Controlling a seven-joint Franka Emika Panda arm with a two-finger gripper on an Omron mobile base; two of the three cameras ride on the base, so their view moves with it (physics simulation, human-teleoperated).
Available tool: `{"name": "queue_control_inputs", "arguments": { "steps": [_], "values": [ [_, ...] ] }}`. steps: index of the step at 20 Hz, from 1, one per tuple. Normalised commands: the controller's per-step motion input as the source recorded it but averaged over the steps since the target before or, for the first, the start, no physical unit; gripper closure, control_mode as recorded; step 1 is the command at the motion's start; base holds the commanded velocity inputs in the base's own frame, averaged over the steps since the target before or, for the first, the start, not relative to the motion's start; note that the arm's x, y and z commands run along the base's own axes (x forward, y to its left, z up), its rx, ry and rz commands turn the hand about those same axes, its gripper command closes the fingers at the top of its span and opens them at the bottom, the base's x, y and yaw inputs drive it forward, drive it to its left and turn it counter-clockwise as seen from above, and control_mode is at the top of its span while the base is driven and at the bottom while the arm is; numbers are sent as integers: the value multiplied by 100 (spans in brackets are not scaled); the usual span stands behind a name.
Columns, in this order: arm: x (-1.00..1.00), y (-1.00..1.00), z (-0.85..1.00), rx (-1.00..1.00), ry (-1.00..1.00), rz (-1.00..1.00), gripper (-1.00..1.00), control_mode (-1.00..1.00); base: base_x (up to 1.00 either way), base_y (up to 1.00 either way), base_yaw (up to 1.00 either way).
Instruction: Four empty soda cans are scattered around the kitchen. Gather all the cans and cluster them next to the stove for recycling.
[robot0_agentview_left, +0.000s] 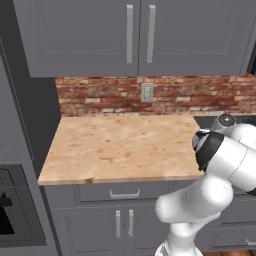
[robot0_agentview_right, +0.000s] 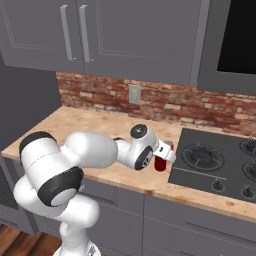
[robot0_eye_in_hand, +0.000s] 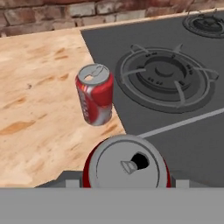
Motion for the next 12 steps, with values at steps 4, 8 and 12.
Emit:
{"name": "queue_control_inputs", "arguments": {
  "steps": [4,8,12],
  "values": [
    [22,0,-17,4,0,5,100,-100,0,0,0],
    [19,-6,-16,3,0,2,100,-100,0,0,0],
    [21,-13,-11,1,0,0,100,-100,0,0,0]
  ]
}}
